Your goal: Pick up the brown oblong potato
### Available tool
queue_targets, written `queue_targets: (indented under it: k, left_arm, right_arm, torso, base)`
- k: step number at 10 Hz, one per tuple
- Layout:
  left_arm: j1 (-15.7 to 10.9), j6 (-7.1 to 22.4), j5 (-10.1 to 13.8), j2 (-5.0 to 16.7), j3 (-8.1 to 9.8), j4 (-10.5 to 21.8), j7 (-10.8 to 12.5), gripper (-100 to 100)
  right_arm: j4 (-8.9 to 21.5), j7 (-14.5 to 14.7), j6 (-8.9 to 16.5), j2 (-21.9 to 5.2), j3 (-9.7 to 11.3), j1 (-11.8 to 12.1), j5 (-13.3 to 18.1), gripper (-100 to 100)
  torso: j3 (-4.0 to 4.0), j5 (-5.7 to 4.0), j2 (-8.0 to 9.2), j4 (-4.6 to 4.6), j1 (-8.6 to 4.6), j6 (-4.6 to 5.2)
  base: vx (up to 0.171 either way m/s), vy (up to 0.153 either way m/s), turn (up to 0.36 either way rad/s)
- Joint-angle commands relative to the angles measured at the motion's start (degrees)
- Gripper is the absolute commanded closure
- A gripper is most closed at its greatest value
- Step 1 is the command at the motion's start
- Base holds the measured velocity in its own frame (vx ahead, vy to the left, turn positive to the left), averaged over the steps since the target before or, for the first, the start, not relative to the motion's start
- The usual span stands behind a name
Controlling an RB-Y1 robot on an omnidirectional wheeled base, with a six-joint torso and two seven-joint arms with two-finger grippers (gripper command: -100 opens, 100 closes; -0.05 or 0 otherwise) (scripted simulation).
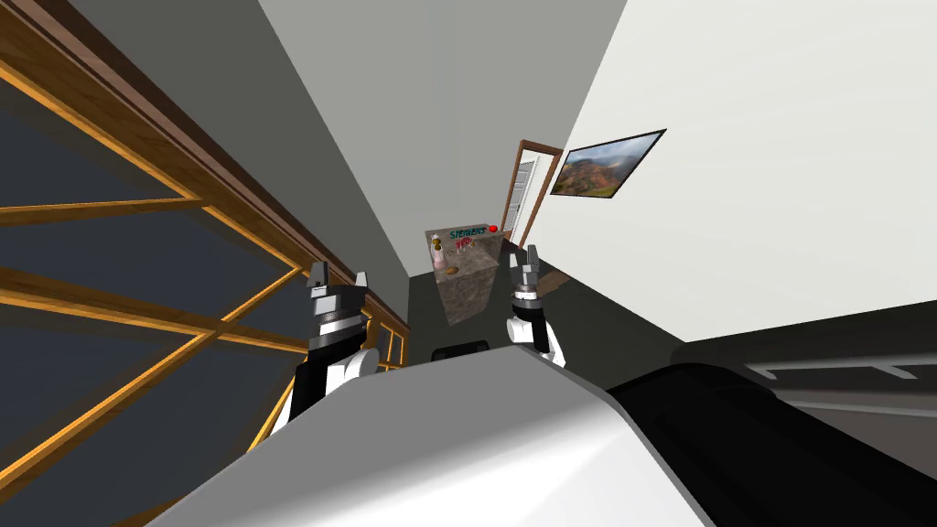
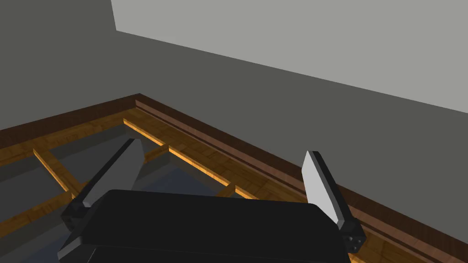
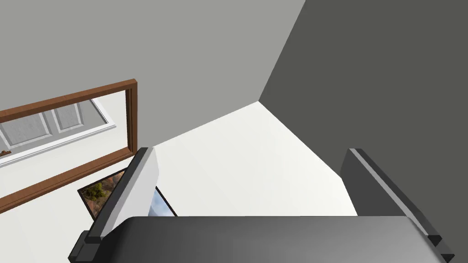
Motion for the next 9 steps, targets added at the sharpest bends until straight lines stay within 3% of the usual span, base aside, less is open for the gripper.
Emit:
queue_targets:
  k: [1, 9]
  left_arm:
    - [-0.5, 1.6, 0.3, 1.4, 0.05, 0.1, -0.1, -100]
    - [-3.8, 13.7, 2.6, 5.5, 0.58, 0.1, -0.8, -100]
  right_arm:
    - [0.0, 0.0, 0.0, 0.0, 0.0, 0.0, 0.0, 0]
    - [0.0, 0.0, 0.0, 0.0, 0.0, 0.0, 0.0, 0]
  torso:
    - [0.0, 0.0, 0.0, 0.0, 0.0, 0.0]
    - [-0.04, -0.04, -0.06, -0.02, -0.15, 0.0]
  base:
    - [0.005, -0.012, -0.028]
    - [0.014, -0.039, -0.039]
